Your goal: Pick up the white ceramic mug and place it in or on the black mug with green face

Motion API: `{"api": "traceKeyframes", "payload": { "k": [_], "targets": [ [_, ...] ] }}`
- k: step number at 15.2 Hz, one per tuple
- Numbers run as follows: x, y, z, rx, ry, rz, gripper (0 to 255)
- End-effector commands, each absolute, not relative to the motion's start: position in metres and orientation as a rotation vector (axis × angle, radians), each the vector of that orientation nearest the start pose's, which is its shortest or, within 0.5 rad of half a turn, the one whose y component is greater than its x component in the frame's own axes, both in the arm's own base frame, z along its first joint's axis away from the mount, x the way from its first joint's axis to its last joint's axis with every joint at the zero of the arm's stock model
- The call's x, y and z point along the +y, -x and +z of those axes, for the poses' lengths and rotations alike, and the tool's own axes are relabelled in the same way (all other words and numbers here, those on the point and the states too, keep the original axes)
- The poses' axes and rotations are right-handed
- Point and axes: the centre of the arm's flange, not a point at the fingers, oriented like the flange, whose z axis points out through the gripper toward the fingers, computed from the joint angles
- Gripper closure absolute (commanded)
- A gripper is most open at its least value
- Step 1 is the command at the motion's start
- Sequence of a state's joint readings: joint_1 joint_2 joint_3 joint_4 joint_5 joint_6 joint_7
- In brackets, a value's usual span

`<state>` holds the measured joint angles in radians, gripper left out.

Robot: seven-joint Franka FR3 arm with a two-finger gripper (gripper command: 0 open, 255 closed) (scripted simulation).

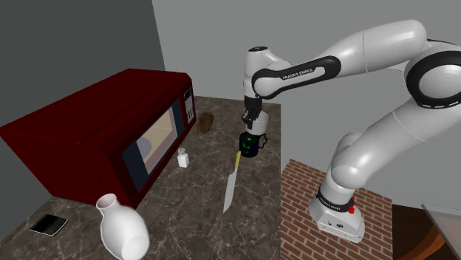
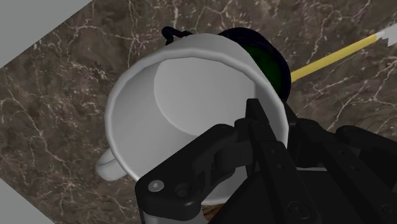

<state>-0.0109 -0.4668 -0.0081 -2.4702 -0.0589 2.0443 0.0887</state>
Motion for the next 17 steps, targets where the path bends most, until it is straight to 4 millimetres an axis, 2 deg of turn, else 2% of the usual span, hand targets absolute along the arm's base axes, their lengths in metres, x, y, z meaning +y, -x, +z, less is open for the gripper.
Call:
{"api": "traceKeyframes", "payload": {
  "k": [1, 4, 12, 13, 17],
  "targets": [
    [-0.01, -0.407, 0.453, 0.129, 3.186, -0.069, 255],
    [-0.01, -0.407, 0.436, 0.129, 3.186, -0.069, 255],
    [-0.01, -0.407, 0.436, 0.129, 3.186, -0.069, 255],
    [-0.01, -0.407, 0.436, 0.129, 3.186, -0.069, 0],
    [-0.01, -0.407, 0.436, 0.129, 3.186, -0.069, 0]
  ]
}}
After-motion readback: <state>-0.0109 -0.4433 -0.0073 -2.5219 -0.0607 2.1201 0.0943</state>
